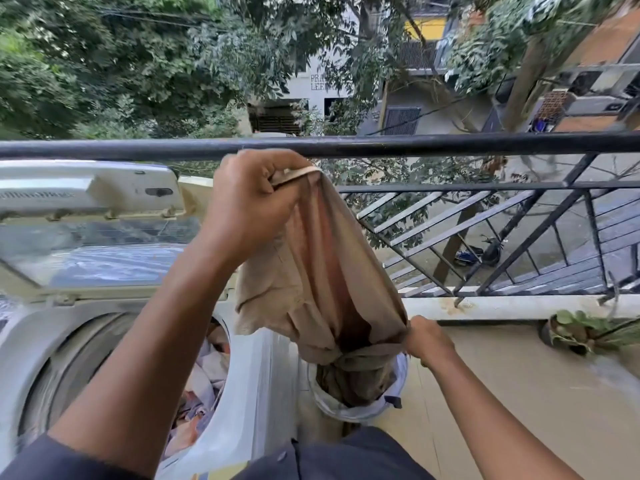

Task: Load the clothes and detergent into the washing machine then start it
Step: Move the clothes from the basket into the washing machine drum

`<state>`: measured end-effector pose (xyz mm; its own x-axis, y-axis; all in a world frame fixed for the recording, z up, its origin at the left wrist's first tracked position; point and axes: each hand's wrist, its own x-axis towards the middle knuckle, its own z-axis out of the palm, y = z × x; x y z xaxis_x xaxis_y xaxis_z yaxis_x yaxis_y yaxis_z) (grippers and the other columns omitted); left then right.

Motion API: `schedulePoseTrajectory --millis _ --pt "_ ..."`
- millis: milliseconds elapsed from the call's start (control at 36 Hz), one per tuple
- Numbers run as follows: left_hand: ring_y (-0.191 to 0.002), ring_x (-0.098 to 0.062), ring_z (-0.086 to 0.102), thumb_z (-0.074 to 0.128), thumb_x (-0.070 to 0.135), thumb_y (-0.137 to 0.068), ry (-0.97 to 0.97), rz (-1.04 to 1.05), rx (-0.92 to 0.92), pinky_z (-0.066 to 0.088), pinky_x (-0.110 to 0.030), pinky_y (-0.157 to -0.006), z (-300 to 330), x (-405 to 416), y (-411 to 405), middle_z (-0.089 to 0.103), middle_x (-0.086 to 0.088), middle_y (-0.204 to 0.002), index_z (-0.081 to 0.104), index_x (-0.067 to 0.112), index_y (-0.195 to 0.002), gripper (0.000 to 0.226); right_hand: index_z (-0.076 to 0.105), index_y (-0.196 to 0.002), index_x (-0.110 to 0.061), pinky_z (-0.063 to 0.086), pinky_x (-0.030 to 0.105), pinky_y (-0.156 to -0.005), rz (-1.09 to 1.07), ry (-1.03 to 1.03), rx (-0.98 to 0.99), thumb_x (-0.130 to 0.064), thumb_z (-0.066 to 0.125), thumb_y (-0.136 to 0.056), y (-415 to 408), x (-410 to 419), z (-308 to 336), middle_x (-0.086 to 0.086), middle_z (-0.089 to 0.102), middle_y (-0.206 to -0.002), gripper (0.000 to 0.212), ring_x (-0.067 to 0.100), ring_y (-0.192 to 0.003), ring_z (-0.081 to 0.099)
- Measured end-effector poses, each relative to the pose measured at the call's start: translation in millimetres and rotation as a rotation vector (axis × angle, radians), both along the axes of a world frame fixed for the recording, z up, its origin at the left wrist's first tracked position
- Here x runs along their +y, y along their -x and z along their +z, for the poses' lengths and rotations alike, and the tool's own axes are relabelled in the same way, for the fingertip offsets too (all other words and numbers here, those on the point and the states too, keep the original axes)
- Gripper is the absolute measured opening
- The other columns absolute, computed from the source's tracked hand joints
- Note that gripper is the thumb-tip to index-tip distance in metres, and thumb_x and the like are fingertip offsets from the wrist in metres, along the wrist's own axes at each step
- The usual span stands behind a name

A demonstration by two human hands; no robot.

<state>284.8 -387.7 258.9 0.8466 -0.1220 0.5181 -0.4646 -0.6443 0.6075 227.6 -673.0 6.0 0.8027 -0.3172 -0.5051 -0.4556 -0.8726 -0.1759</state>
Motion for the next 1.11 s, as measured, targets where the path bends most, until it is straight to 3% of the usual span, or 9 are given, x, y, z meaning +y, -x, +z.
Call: schedulePoseTrajectory --millis 194,361,500,583,667,778,944,1028,1111 --pt "-0.081 -0.023 0.065 0.059 0.041 -0.105 -0.139 0.058 0.287 0.048 -0.038 -0.069 -48 -3 6 0.069 0.003 -0.081 0.067 0.020 -0.086 0.029 0.053 -0.081 -0.014 0.051 0.033 -0.072 0.006 -0.004 -0.083 -0.016 0.049 -0.080 -22 -14 59 0.015 0.072 -0.100 0.005 0.033 -0.091 0.071" --pt "-0.064 -0.010 0.050 0.047 0.029 -0.112 0.045 -0.040 0.362 0.037 -0.038 -0.062 -72 -8 10 0.052 0.003 -0.070 0.050 0.011 -0.081 0.036 0.075 -0.088 -0.011 0.060 0.059 -0.081 -0.031 -0.550 -0.413 -0.012 0.051 -0.087 -35 -3 134 0.022 0.075 -0.092 0.024 0.042 -0.092 0.072" --pt "-0.071 -0.011 0.041 0.046 0.023 -0.113 0.291 -0.053 0.310 0.038 -0.037 -0.067 -73 -13 11 0.045 -0.001 -0.077 0.046 0.004 -0.085 0.034 0.069 -0.077 0.003 0.054 0.033 -0.066 -0.020 -1.075 -0.644 -0.016 0.057 -0.090 -21 7 175 0.020 0.069 -0.077 0.026 0.020 -0.071 0.063" --pt "-0.070 -0.004 0.044 0.044 0.049 -0.110 0.392 -0.129 0.293 0.038 -0.023 -0.064 -64 -14 15 0.048 0.009 -0.076 0.051 0.009 -0.081 0.049 0.062 -0.065 -0.011 0.047 0.024 -0.058 -0.101 -1.225 -0.723 -0.018 0.060 -0.086 -20 15 177 0.004 0.058 -0.066 0.023 0.013 -0.061 0.055" --pt "-0.077 -0.021 0.059 0.041 0.082 -0.093 0.334 -0.258 0.349 0.046 -0.036 -0.070 -62 -15 21 0.062 -0.011 -0.084 0.060 0.006 -0.093 0.079 0.063 -0.064 -0.010 0.038 0.027 -0.060 -0.203 -1.046 -0.774 -0.040 0.073 -0.082 -23 25 168 0.001 0.055 -0.064 0.037 0.010 -0.062 0.049" --pt "-0.088 -0.013 0.073 0.056 0.093 -0.074 0.168 -0.305 0.518 0.058 -0.039 -0.078 -70 -27 31 0.075 0.006 -0.093 0.062 0.033 -0.114 0.072 0.058 -0.069 -0.003 0.030 0.030 -0.055 -0.116 -0.692 -0.784 -0.048 0.063 -0.072 -27 40 155 -0.004 0.042 -0.061 0.046 0.011 -0.061 0.038" --pt "-0.090 -0.001 0.068 0.069 0.078 -0.081 -0.069 -0.302 0.602 0.056 -0.027 -0.074 -95 -59 43 0.070 0.014 -0.099 0.061 0.034 -0.124 0.062 0.038 -0.062 -0.012 0.032 0.038 -0.048 0.067 -0.355 -0.679 -0.014 0.061 -0.070 -25 57 141 0.007 0.043 -0.056 0.025 0.022 -0.054 0.042" --pt "-0.085 -0.017 0.071 0.071 0.040 -0.099 -0.084 -0.261 0.584 0.053 -0.032 -0.069 -103 -52 34 0.071 0.015 -0.079 0.077 0.026 -0.101 0.016 0.045 -0.065 -0.011 0.037 0.038 -0.052 0.055 -0.361 -0.705 -0.009 0.064 -0.071 -23 50 131 0.004 0.055 -0.062 0.020 0.026 -0.064 0.054" --pt "-0.074 -0.023 0.067 0.065 0.031 -0.103 -0.079 -0.241 0.563 0.055 -0.045 -0.070 -105 -40 24 0.072 -0.004 -0.074 0.075 0.019 -0.084 0.024 0.051 -0.067 -0.014 0.039 0.037 -0.053 0.075 -0.386 -0.705 -0.010 0.064 -0.071 -19 45 119 0.002 0.055 -0.061 0.015 0.025 -0.062 0.054"
